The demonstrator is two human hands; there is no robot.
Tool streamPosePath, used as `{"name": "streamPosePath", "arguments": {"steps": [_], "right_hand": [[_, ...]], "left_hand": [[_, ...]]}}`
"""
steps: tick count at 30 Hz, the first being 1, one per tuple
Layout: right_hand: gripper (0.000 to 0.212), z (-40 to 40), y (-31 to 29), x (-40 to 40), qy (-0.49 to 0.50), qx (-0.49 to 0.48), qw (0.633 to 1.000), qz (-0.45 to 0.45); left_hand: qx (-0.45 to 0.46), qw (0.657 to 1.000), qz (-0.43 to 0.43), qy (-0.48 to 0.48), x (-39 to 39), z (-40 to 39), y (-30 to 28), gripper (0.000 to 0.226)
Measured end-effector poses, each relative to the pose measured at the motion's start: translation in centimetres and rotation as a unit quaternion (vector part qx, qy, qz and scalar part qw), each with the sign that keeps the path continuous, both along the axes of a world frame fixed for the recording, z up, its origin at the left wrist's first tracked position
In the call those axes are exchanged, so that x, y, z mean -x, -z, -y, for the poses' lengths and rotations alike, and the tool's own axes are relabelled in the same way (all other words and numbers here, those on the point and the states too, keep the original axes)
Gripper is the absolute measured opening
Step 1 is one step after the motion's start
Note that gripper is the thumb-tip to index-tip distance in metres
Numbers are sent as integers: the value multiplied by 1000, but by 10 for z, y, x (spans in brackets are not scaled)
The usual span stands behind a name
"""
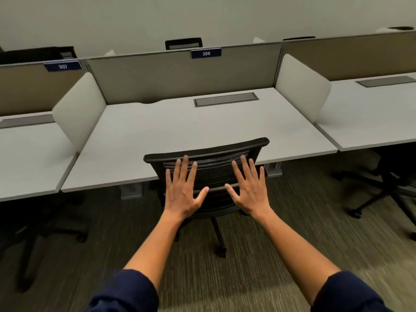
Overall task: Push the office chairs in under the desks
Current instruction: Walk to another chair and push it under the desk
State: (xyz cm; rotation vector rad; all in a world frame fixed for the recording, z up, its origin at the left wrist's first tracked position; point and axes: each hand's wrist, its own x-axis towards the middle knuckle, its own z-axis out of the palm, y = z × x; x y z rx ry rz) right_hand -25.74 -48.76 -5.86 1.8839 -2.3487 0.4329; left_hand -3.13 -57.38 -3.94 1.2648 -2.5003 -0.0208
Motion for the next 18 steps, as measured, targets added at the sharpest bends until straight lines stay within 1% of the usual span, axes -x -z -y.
{"name": "streamPosePath", "arguments": {"steps": [7, 9, 12, 14, 18], "right_hand": [[84, -84, 30, -15, 21, -72, 997, -9], [84, -112, 28, -20, 10, -71, 997, -14], [84, -160, 21, -26, -8, -50, 999, 3], [84, -198, 17, -25, -11, -38, 999, 9], [83, -273, 17, -11, -2, -55, 998, -10]], "left_hand": [[-31, 998, 34, -32, -22, -90, 25, 86], [-36, 997, 44, -48, -31, -121, 30, 86], [-52, 996, 48, -60, -35, -168, 36, 83], [-55, 996, 42, -60, -30, -203, 37, 83], [-64, 997, 34, -42, 0, -272, 33, 83]]}}
